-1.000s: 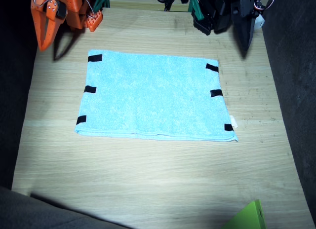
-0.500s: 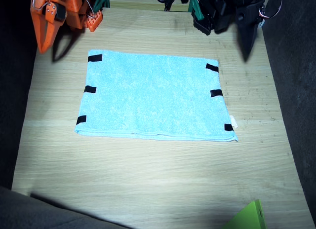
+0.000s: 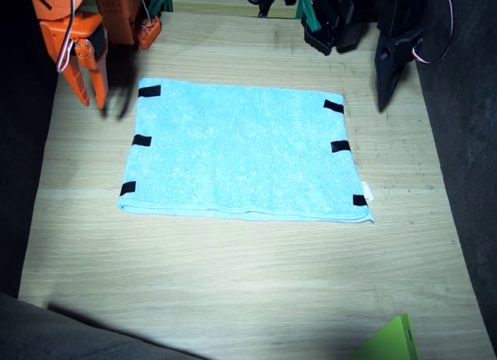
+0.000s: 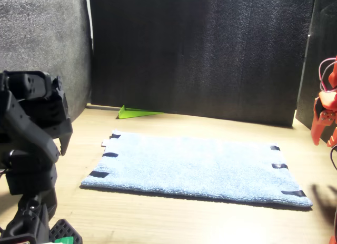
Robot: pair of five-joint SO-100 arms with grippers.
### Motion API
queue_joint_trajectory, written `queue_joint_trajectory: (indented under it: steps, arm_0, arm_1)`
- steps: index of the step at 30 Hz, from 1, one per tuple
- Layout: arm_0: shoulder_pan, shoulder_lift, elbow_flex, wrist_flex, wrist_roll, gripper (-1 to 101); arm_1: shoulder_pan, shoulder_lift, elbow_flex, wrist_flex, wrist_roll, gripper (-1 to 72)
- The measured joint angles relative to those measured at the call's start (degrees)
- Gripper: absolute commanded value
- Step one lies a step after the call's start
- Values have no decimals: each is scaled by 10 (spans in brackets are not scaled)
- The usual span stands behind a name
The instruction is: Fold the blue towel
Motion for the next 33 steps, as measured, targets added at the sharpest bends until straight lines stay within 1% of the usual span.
queue_joint_trajectory:
  steps: [6,10,13,14,22,26,30,33]
  arm_0:
    - [-11,2,3,-10,0,-2]
    - [-11,35,23,-25,0,1]
    - [-11,51,27,-21,-1,18]
    - [-11,54,26,-22,-1,19]
    - [-11,55,27,-21,-1,23]
    - [-11,57,38,-21,-1,25]
    - [-8,57,37,-21,-1,25]
    - [-11,65,42,-34,-1,24]
  arm_1:
    - [72,-62,-35,-1,67,172]
    - [79,-90,-37,-16,91,178]
    - [80,-105,-33,-30,95,180]
    - [83,-105,-28,-45,96,180]
    - [94,-105,11,-69,97,183]
    - [99,-105,38,-91,97,176]
    - [105,-105,52,-111,93,150]
    - [100,-91,54,-120,97,152]
